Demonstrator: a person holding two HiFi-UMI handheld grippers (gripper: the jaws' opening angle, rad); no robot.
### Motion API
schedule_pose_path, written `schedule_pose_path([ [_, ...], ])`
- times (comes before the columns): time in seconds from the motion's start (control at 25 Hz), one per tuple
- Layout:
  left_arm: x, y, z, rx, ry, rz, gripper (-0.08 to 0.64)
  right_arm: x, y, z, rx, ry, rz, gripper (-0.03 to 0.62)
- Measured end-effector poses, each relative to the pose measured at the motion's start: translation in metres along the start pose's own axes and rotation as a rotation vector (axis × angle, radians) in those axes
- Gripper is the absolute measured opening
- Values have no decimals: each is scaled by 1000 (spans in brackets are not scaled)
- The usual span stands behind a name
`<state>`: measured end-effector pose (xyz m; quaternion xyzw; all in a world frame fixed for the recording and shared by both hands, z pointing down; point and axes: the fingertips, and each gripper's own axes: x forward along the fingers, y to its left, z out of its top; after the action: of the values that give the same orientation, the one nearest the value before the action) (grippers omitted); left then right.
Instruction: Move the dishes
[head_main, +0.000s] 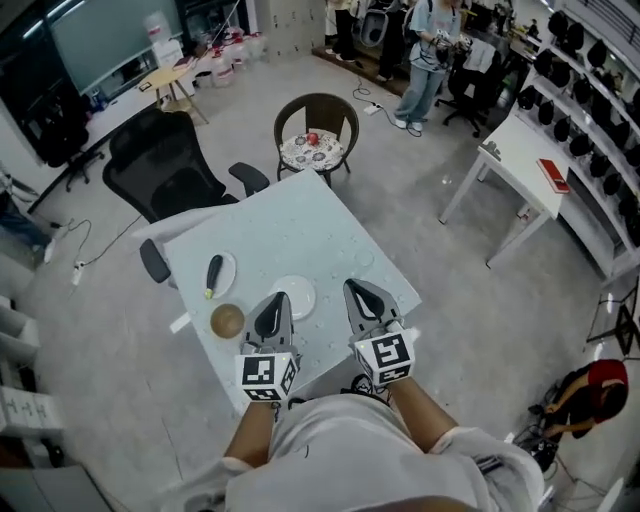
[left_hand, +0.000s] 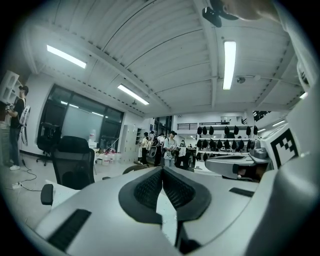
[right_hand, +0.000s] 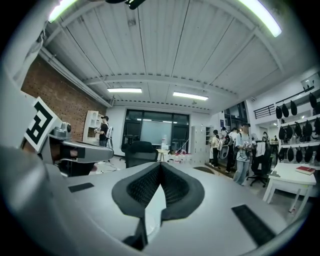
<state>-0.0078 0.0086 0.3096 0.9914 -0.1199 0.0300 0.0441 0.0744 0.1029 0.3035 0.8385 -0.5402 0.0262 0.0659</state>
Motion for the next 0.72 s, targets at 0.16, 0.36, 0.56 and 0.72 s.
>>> schedule_pose_path([
  [0.16,-6,3,1,-3,5,18,20,1,5,-2,-5,18,15,-3],
  [0.36,-11,3,0,1,6,30,20,-1,10,2,-31,20,38,-3],
  [0.56,-12,-2,0,-3,8,34,20,-5,12,5,-43,29,53,-3],
  [0.72,-11,-4,-1,-1,5,27,20,-5,13,6,-50,16,58,-3],
])
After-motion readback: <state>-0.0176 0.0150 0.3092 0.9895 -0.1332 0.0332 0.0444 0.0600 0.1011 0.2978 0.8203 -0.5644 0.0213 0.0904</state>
